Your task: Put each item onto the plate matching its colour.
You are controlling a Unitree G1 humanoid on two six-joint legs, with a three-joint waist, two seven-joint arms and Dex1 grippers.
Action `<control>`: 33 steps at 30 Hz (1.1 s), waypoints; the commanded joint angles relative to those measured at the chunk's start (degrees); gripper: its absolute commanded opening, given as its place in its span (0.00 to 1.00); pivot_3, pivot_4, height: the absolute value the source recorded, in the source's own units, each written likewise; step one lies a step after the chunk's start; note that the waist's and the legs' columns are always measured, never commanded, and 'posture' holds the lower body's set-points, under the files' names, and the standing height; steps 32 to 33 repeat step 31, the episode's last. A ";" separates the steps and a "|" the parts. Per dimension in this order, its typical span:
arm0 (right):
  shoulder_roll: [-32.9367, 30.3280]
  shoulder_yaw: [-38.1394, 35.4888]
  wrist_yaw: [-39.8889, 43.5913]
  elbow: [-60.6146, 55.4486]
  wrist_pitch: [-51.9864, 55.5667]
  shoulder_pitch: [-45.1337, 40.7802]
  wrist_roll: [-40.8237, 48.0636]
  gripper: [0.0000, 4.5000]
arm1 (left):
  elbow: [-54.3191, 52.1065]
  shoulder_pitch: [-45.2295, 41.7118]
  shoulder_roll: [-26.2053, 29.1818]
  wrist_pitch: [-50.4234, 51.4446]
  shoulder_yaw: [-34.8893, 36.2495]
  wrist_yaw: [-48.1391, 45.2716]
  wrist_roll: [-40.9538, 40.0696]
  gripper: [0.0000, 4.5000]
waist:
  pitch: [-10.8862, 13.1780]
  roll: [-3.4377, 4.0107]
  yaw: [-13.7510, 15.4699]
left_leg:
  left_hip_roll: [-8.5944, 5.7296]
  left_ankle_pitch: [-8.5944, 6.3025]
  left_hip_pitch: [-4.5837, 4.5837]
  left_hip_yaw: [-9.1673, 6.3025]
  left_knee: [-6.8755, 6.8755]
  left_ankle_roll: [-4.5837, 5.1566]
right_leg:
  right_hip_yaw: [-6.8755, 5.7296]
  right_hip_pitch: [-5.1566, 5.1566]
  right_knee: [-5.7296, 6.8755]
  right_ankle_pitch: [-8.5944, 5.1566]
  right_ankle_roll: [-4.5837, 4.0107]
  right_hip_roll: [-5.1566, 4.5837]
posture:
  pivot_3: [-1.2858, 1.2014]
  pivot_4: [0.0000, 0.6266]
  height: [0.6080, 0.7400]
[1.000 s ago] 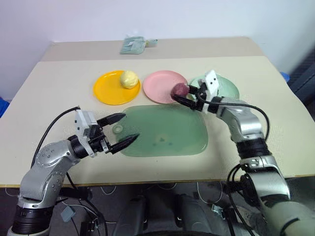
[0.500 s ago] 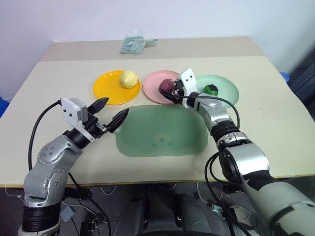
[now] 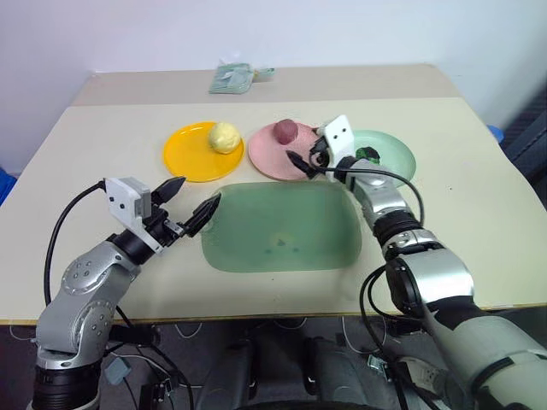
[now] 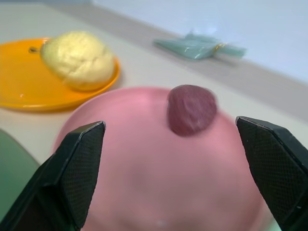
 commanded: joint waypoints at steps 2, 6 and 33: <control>-4.73 -0.88 5.73 -24.29 8.64 10.98 4.39 0.99 | -1.43 0.14 0.18 -1.74 -1.16 0.70 3.62 1.00 | 0.00 0.00 -0.03 | 0.00 0.00 0.00 -0.01 0.01 0.01 | 0.00 0.01 0.02 0.00 0.00 0.00 | 0.52 0.24 1.00; -10.32 -1.29 7.49 -46.18 19.77 25.17 6.79 0.99 | -1.17 0.33 0.25 -2.39 -1.97 0.46 5.56 1.00 | 0.00 0.01 0.08 | 0.01 -0.01 0.00 -0.01 -0.01 0.01 | 0.02 -0.01 0.02 -0.01 0.00 -0.02 | 0.52 0.24 1.00; -17.00 -10.35 2.37 -79.69 36.99 54.66 14.68 0.99 | 0.04 7.01 3.37 -6.57 0.60 -7.53 7.55 1.00 | -0.02 -0.02 0.97 | 0.10 -0.02 0.01 0.01 0.08 0.04 | 0.00 0.13 -0.17 -0.15 -0.22 -0.03 | 0.52 0.24 1.00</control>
